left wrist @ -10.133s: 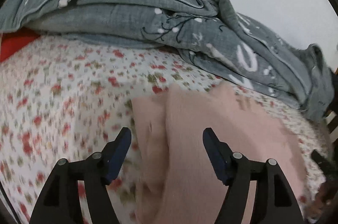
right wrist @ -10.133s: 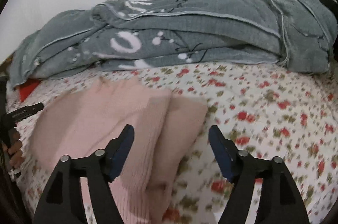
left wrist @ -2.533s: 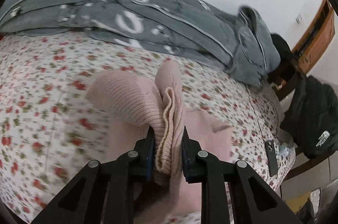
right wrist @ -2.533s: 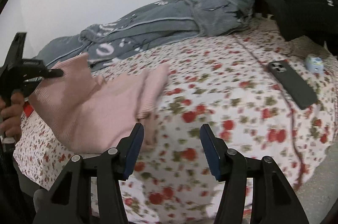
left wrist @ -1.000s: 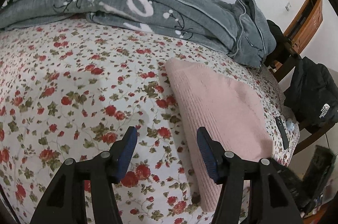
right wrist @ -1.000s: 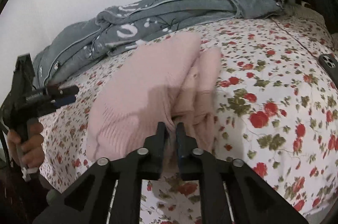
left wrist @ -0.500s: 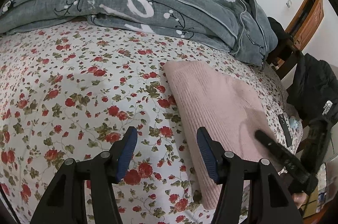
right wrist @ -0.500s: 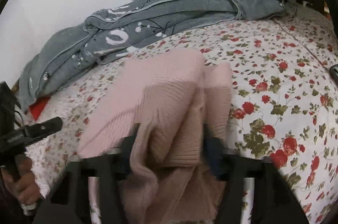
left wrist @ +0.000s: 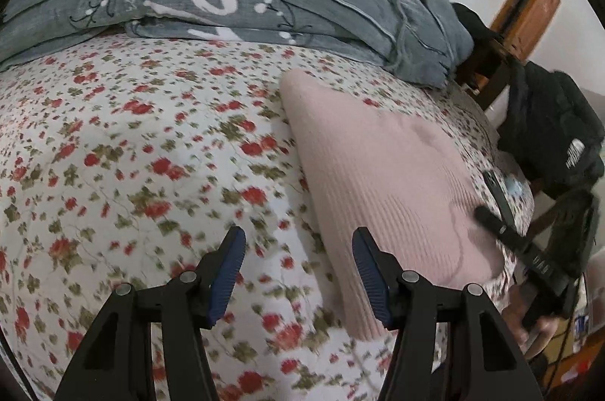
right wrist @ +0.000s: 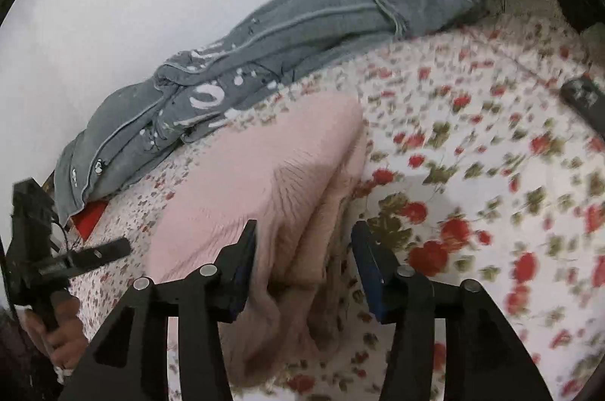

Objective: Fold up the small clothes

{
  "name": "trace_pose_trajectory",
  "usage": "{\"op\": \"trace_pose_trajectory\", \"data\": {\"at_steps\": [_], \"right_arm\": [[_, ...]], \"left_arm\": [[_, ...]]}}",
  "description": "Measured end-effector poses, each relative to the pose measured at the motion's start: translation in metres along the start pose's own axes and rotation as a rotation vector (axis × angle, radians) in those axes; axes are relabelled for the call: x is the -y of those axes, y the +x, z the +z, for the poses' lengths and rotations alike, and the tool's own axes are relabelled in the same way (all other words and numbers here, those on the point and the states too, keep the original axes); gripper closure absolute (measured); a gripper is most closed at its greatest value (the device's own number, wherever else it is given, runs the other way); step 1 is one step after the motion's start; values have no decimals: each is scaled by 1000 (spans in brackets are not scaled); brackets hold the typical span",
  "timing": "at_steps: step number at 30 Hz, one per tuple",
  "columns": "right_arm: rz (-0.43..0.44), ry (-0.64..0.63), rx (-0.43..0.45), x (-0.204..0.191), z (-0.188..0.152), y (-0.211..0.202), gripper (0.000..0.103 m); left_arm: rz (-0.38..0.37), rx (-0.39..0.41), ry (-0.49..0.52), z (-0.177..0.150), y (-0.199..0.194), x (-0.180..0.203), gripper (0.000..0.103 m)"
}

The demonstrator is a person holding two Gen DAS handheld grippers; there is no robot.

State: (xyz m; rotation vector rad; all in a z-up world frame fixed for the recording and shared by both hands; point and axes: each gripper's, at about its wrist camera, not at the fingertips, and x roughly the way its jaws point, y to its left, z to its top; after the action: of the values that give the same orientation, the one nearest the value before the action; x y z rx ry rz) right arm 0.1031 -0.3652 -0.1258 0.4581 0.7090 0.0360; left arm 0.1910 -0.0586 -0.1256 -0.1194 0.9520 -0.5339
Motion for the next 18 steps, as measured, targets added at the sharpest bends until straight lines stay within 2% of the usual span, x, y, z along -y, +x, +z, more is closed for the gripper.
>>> {"op": "trace_pose_trajectory", "data": {"at_steps": [2, 5, 8, 12, 18], "right_arm": [[-21, -47, 17, -9, -1, -14, 54], [7, -70, 36, -15, -10, -33, 54], [57, -75, 20, -21, -22, -42, 54], [60, -99, 2, -26, -37, -45, 54], [71, -77, -29, -25, -44, -37, 58]], "left_arm": [[-4, -4, 18, -9, -1, 5, 44], [13, -32, 53, -27, -1, 14, 44], [7, -53, 112, -46, -2, 23, 44], [-9, -65, 192, -68, -3, 40, 44], [72, -21, 252, -76, 13, 65, 44]]}}
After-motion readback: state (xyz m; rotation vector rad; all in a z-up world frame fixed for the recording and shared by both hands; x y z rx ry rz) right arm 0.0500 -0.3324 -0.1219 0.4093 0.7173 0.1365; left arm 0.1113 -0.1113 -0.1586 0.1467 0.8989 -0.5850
